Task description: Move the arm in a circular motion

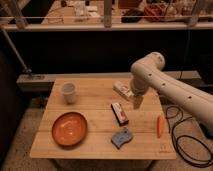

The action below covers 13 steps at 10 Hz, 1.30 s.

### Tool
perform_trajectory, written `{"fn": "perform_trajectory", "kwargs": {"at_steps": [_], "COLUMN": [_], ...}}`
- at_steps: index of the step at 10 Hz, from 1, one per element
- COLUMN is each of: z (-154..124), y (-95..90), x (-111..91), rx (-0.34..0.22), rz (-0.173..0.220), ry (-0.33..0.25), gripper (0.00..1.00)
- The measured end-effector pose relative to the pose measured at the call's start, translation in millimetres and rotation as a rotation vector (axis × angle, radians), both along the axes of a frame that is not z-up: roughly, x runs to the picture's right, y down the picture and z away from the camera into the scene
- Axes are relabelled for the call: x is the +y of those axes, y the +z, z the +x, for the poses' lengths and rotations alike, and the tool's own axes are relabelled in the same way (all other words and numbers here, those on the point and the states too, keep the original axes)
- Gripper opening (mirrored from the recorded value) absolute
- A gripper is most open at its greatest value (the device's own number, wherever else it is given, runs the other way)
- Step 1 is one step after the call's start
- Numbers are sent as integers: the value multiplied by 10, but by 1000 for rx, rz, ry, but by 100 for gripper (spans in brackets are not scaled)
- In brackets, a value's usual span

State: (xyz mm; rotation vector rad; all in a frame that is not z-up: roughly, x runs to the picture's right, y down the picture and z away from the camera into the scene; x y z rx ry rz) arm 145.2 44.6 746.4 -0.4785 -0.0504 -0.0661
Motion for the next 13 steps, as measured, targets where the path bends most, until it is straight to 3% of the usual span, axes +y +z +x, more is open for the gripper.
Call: {"fn": "perform_trajectory", "kwargs": {"at_steps": [5,9,10,11,13], "z": [-1197,-2196,-2432,-2554,-2692], "y": [18,91,153,227,439], "x": [188,240,156,64,-238], "rx": [-190,-381,-421,-439,-440], "rz": [-64,-103,-93,-87,-64], "ry": [-250,-518,-609,-660,-695], "gripper": [80,80,80,80,80]}}
